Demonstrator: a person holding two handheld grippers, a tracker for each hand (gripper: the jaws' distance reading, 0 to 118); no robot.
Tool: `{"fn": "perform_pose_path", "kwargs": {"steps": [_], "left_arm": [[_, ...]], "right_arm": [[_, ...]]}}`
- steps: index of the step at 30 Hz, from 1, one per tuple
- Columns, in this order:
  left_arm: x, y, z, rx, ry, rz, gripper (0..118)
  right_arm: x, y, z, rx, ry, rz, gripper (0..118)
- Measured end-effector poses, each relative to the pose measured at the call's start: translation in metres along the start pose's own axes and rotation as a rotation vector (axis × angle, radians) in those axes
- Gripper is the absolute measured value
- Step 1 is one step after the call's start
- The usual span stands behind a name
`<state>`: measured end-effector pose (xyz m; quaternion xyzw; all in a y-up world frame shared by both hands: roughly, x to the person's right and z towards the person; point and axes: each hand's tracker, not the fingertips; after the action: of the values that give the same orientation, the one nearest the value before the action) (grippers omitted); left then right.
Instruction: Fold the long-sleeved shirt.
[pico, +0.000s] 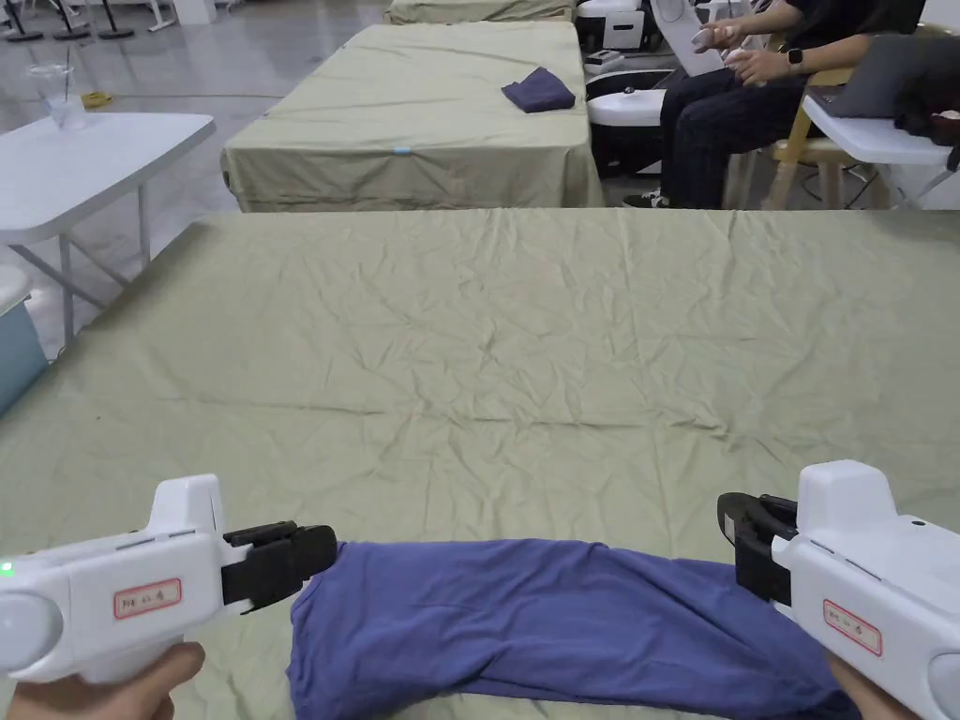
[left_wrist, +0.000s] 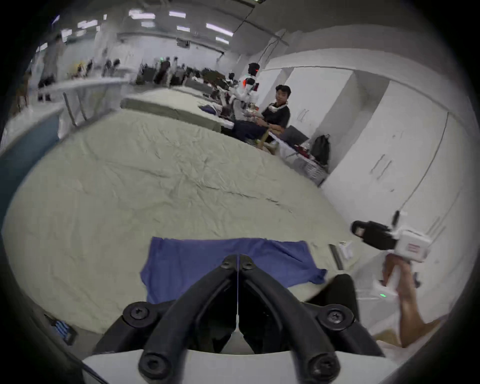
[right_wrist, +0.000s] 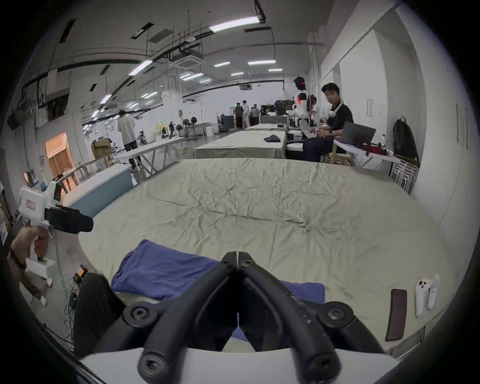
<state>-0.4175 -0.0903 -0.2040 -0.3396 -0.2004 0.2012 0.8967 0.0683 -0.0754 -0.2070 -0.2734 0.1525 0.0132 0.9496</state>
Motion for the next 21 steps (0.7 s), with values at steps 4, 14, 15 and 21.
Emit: {"fn": "perform_pose_path", "kwargs": {"steps": [4,14,15,21], "left_arm": [[-0.04,0.004,-0.014,-0.18,-0.069,-0.009,0],[-0.113,-0.002,-0.054,-0.29,-0.13,0.115,18],[-0.118,-0.003,-0.057,-0.281,-0.133,0.102,49],[-0.166,-0.006,-0.089,-0.307,-0.167,0.185,73]], "right_arm": [[-0.015,-0.001,-0.014,-0.036,0.027,0.021,1],[-0.044,-0.004,-0.053,-0.14,0.051,0.061,1],[-0.045,-0.003,-0.057,-0.147,0.053,0.062,1],[-0.051,-0.002,-0.076,-0.191,0.047,0.087,1]]}}
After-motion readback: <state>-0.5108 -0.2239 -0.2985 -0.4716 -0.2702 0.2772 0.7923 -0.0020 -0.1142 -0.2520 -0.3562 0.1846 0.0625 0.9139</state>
